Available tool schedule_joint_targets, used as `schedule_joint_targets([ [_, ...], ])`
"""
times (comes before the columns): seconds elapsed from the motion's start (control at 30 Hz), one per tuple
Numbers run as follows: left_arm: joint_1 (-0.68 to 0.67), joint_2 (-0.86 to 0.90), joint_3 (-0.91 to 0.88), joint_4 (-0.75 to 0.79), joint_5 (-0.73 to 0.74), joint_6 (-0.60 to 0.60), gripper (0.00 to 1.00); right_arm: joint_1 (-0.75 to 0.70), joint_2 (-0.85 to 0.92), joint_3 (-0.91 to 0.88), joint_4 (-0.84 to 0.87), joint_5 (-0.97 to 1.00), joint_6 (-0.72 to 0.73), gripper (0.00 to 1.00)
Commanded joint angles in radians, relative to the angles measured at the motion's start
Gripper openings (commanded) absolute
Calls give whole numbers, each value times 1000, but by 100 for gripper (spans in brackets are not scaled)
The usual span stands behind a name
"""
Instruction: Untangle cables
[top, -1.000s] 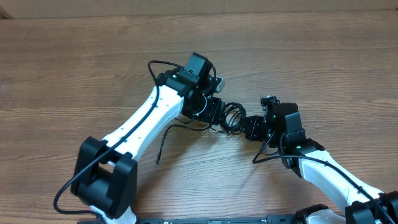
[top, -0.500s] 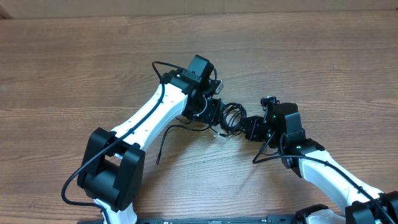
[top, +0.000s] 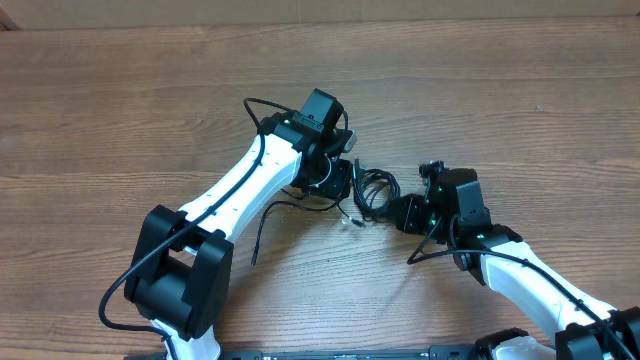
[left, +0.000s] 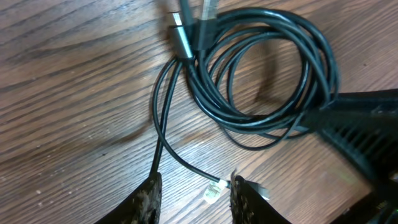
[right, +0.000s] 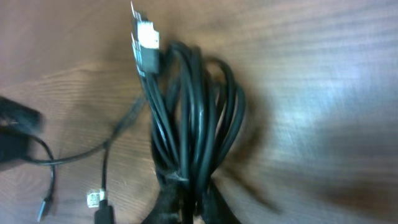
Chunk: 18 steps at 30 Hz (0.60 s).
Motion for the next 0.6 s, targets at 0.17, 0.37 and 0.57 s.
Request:
schedule_joint_targets([
  [0.17,-7,10,-3,18,32,-7,41,-60,0,14,24,36,-61,63],
  [0.37,-10,10,-3,73,74,-8,41,-66,0,14,111,88,-61,56],
  [0.57,-38,10,-3,137,68,-45,41,-64,34,14,104,137,-61,43],
])
